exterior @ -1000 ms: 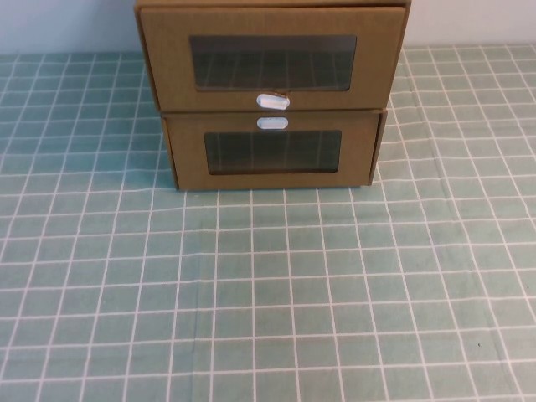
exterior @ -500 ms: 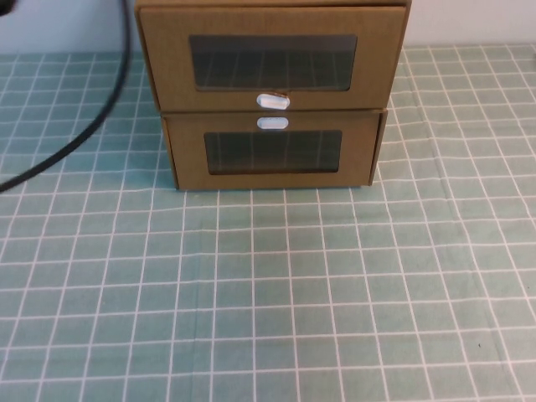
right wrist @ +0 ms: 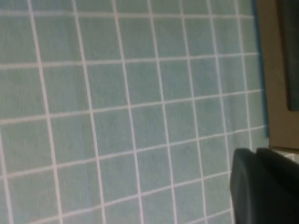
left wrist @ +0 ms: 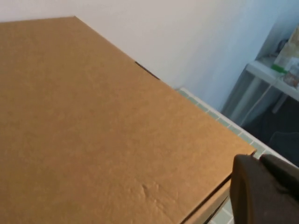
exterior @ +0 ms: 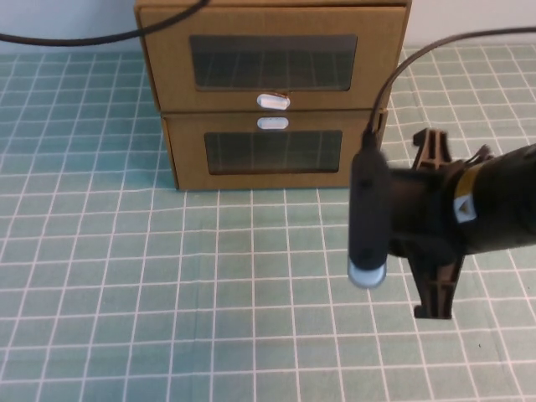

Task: Open the shoe box
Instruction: 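Pull the top drawer of the cardboard box fully open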

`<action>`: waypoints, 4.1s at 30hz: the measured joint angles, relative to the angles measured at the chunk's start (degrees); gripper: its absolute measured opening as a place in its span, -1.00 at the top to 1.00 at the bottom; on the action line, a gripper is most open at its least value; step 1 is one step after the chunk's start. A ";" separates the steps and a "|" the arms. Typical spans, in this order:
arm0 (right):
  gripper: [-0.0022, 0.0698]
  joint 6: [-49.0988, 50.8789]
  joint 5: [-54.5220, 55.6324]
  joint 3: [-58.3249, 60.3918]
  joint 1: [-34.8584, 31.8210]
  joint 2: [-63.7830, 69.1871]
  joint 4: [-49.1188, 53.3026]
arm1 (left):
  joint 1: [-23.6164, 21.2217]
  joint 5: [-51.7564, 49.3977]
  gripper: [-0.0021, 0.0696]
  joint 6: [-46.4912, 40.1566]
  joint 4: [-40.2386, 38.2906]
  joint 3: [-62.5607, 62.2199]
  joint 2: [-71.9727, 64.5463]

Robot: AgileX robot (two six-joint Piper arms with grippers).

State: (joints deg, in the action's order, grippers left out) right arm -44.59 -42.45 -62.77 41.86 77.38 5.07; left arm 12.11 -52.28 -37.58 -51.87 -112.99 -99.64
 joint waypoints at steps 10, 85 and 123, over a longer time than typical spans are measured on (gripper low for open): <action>0.98 26.35 -1.63 -0.22 1.56 4.61 38.95 | 2.59 -4.69 0.96 7.10 11.83 -5.28 -10.57; -0.06 96.93 13.16 -8.89 6.43 24.39 90.07 | 2.59 -6.42 0.96 11.06 10.75 -6.06 -12.44; 0.89 90.50 11.53 -24.15 4.46 38.20 90.29 | 2.59 -7.43 0.96 11.09 10.21 -6.60 -13.08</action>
State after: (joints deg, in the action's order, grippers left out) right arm 45.91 -30.92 -86.92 46.32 115.58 95.36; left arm 14.70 -59.71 -26.49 -41.67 -119.58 -112.72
